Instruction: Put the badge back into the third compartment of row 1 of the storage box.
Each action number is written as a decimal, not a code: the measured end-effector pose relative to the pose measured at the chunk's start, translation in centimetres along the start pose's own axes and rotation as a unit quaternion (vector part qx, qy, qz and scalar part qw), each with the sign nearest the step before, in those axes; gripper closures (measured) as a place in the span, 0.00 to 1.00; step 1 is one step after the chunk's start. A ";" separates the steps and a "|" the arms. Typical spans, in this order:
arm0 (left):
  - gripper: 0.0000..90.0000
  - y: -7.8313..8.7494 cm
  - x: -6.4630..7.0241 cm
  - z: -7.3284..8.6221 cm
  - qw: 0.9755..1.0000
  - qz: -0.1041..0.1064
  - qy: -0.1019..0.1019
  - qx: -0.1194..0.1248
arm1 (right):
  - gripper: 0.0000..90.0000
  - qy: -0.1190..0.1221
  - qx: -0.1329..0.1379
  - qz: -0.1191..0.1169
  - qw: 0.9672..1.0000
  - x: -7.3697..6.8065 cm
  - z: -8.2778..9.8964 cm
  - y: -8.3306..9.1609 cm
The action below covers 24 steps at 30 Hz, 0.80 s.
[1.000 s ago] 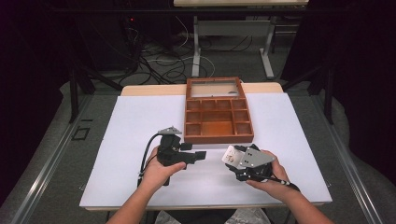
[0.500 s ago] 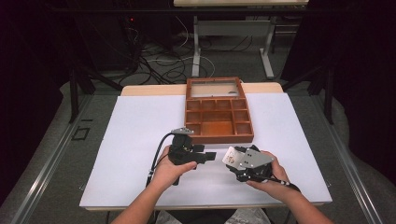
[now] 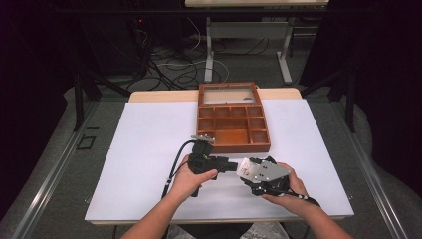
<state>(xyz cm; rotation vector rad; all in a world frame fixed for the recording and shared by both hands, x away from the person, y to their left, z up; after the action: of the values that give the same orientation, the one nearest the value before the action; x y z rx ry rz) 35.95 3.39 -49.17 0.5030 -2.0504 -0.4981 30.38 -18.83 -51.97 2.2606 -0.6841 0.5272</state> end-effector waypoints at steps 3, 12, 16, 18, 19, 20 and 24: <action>0.56 -0.4 0.1 -0.3 1.000 -0.001 0.004 -0.008 | 0.36 0.004 0.000 0.002 1.000 0.0 0.0 0.0; 0.63 -1.8 0.5 -0.7 0.999 -0.002 -0.003 -0.040 | 0.36 0.016 0.009 -0.001 1.000 -0.4 -0.5 0.1; 0.69 -2.3 0.9 -0.8 0.999 -0.003 -0.007 -0.048 | 0.36 0.021 0.011 -0.001 1.000 -0.4 -0.6 0.1; 0.70 -2.5 1.0 -0.9 0.999 -0.003 -0.010 -0.053 | 0.36 0.019 0.010 0.000 1.000 -0.5 -0.6 0.2; 0.71 -2.7 1.1 -0.9 0.999 -0.004 -0.010 -0.053 | 0.36 0.020 0.013 -0.001 1.000 -0.5 -0.7 0.2; 0.72 -2.8 1.1 -0.9 0.998 -0.004 -0.011 -0.056 | 0.36 0.021 0.013 0.000 1.000 -0.5 -0.7 0.2; 0.78 -3.4 1.2 -0.9 0.998 -0.006 -0.007 -0.061 | 0.36 0.023 0.014 0.001 1.000 -0.5 -0.7 0.3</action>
<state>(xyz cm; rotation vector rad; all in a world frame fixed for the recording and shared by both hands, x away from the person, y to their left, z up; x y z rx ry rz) 36.65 -0.15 -49.72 0.4391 -2.0164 -0.6313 29.72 -18.37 -51.61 2.2680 -0.6601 0.5908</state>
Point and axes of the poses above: each handheld gripper's, and its own axes: y roughly backward along the jaws, z roughly out of its underside, x roughly to its right, the point moved 1 cm from there along -y, roughly forward along the jaws, and after that the axes turned 15 degrees about y, right-handed, at the moved point
